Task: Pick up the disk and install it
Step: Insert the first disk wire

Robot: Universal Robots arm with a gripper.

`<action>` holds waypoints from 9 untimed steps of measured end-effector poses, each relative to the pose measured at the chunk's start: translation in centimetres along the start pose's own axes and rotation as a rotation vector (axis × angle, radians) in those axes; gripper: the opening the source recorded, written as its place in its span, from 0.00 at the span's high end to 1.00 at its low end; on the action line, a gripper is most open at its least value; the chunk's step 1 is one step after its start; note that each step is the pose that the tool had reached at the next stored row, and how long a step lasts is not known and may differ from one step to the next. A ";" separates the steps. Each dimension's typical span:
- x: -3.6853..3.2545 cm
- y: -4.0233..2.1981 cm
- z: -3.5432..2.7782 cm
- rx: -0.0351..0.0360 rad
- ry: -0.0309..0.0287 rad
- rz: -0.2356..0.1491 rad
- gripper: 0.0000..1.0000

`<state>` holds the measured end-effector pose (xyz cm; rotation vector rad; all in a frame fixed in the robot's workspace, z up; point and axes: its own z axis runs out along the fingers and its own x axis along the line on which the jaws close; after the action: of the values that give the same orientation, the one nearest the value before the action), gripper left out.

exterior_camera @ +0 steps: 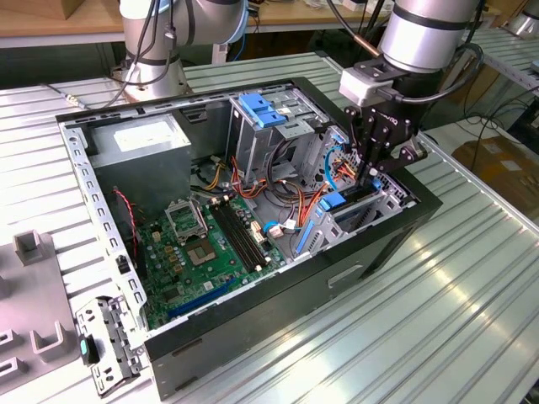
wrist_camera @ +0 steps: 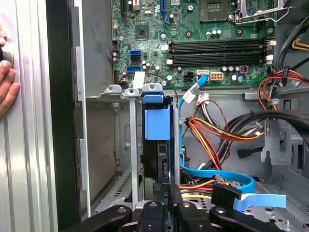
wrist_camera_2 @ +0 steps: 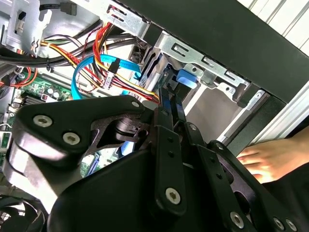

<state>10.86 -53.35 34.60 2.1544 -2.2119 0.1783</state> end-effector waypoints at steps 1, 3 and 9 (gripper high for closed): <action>0.00 0.00 0.00 0.0008 -0.0004 -0.007 0.83; 0.00 0.00 0.00 0.0018 -0.0008 -0.016 0.83; 0.08 0.01 0.06 0.0020 -0.0008 -0.018 0.83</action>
<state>10.85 -53.43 34.55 2.1748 -2.1931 0.1790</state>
